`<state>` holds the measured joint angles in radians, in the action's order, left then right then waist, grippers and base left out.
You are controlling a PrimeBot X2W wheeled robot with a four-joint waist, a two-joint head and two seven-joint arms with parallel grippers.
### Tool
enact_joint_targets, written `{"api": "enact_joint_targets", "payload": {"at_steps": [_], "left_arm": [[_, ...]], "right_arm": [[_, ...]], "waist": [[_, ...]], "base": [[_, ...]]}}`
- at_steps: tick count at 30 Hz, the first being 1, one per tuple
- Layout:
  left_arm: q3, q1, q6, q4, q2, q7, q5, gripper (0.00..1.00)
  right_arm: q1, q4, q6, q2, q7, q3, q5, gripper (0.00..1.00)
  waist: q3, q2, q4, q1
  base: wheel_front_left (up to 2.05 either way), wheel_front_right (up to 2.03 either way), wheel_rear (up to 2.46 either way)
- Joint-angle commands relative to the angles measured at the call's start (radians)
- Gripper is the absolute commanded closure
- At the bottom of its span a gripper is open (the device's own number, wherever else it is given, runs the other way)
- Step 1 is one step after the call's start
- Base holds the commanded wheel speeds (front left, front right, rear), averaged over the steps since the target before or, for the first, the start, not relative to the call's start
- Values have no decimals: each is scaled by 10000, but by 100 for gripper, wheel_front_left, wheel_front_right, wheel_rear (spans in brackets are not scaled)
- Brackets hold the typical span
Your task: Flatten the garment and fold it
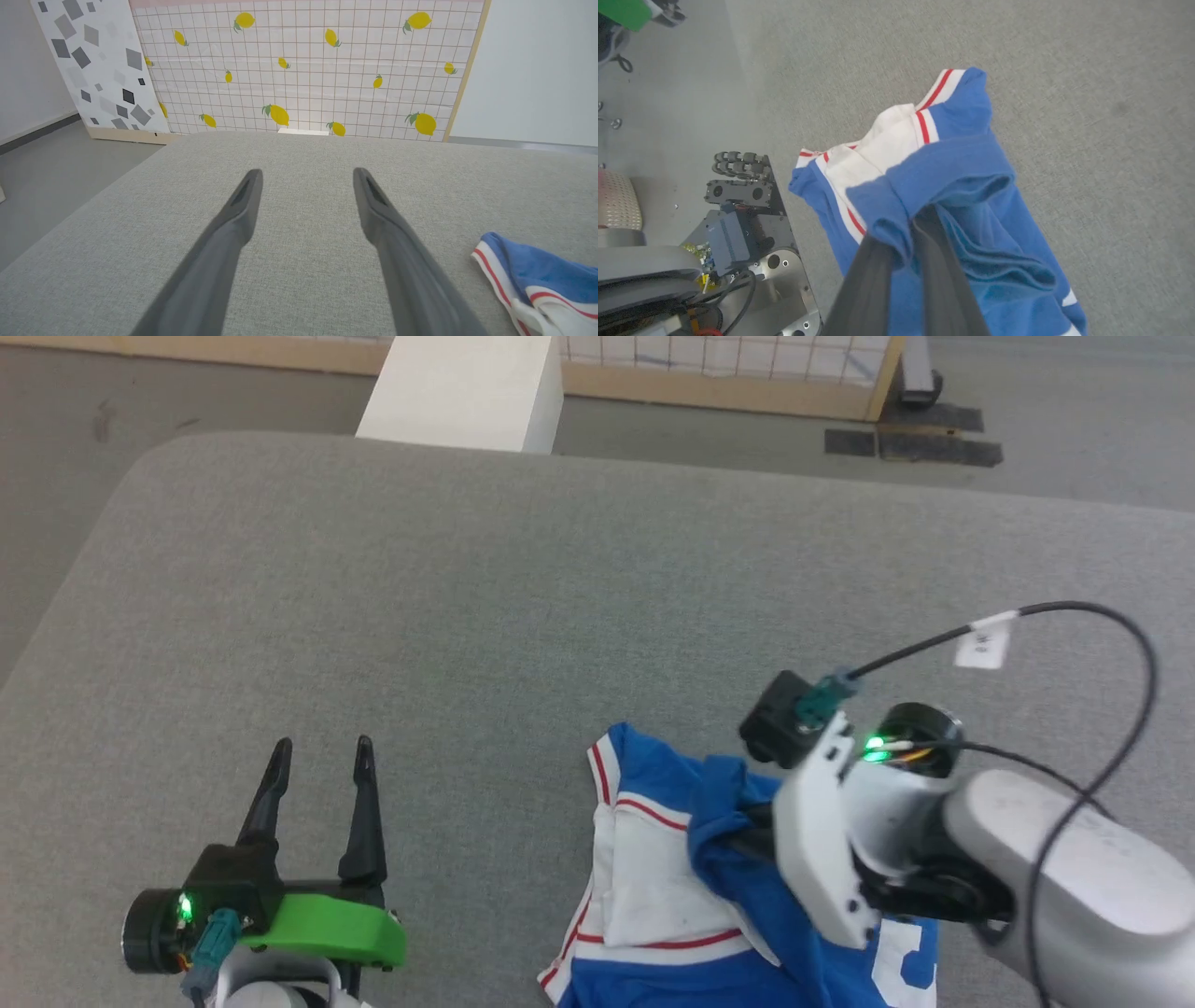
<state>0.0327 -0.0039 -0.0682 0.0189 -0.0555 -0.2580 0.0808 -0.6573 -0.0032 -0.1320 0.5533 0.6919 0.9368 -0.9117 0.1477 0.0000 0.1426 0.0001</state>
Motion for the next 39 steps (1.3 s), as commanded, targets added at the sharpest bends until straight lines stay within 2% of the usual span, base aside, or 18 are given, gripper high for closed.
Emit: {"api": "enact_joint_targets", "payload": {"at_steps": [1, 9, 14, 15, 16, 17, 23, 28, 31, 32, 33, 39], "left_arm": [[-65, -210, 82, 18, 50, -38, 26, 0], [-380, -605, 345, 70, 51, -38, 285, 0], [-475, -676, 460, 162, 52, -38, 370, 0], [-440, -653, 463, 190, 52, -38, 367, 0], [-407, -632, 464, 222, 52, -38, 359, 0], [-365, -605, 454, 265, 52, -38, 341, 0], [-91, -330, 452, 293, 52, -38, 200, 0], [147, -61, 402, 251, 52, -38, 128, 0], [257, 90, 360, 231, 52, -38, 77, 0], [318, 193, 321, 223, 52, -38, 36, 0], [345, 227, 310, 232, 52, -38, 18, 0], [306, 361, 248, 127, 52, -38, 76, 0]], "right_arm": [[-257, 327, 13, -219, -155, 202, -78, 100], [-1354, 2966, 13, -949, -939, 1847, 395, 100], [-1457, 3823, 13, -1205, -1507, 2582, 135, 100], [-1492, 3874, 13, -1235, -1677, 2698, 69, 75], [-1544, 3889, 13, -1242, -1904, 2763, 75, 55], [-1613, 3869, 13, -1248, -2273, 2822, 105, 0], [-1942, 3522, 13, -1029, -4574, 2563, 291, 0], [-2024, 3647, 13, -713, -6602, 1311, 1080, 0], [-1875, 3966, 13, -619, -7678, 197, 1862, 0], [-1520, 4277, 13, -671, -8504, -1003, 2572, 0], [-1346, 4350, 13, -713, -8773, -1444, 2859, 0], [167, 4567, 13, -1289, -9462, -4470, 4436, 0]], "waist": [[279, 0, 253, -1], [821, 0, 555, -1], [850, 0, 510, -1], [800, 0, 459, -1], [731, 0, 410, -1], [650, 0, 347, -1], [26, 0, -176, -1], [-410, 0, -714, -1], [-604, 0, -1049, -1], [-768, 0, -1307, -1], [-835, 0, -1395, -1], [-1137, 0, -1699, -1]], "base": [[0, 0, 0], [0, 0, 0], [0, 0, 0], [0, 0, 0], [0, 0, 0], [0, 0, 0], [0, 0, 0], [0, 0, 0], [0, 0, 0], [0, 0, 0], [0, 0, 0], [0, 0, 0]]}}
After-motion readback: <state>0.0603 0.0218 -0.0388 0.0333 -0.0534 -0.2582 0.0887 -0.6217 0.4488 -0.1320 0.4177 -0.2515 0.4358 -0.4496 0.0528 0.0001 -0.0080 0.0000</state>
